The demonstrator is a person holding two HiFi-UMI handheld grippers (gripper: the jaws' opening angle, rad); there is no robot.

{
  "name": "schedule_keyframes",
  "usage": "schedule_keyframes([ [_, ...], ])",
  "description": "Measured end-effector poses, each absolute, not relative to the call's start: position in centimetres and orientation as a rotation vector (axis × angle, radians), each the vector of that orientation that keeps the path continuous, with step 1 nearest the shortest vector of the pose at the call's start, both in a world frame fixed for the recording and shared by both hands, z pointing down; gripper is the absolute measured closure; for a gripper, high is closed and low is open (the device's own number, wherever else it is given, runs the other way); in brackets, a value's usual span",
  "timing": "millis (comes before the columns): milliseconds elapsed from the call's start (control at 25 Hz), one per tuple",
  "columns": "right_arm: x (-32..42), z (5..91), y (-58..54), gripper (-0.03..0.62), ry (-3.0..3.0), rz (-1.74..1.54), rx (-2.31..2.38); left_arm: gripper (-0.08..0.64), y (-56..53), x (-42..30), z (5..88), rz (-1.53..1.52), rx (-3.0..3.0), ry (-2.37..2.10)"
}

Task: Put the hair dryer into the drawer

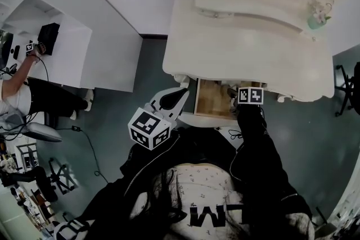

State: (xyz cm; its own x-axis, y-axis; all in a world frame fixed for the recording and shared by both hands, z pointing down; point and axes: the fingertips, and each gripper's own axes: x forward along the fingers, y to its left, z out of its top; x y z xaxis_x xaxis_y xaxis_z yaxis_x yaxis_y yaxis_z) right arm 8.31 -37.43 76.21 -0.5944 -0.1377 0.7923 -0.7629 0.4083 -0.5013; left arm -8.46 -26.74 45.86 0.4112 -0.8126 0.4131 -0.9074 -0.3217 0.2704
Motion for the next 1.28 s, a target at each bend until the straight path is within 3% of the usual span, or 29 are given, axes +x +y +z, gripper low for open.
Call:
schedule_keyframes([
  [480,8.4,74.2,-37.5,0.356,-2.033,1.125,0.793,0.56,-25.5,-8.9,45.7,0.275,2.23,-1.46],
  [1280,4.9,54.3,-29.7,0.381,-2.547,1.117,0.979,0.56,-21.8,-7.8,44.3,0.238,2.404,-1.266],
])
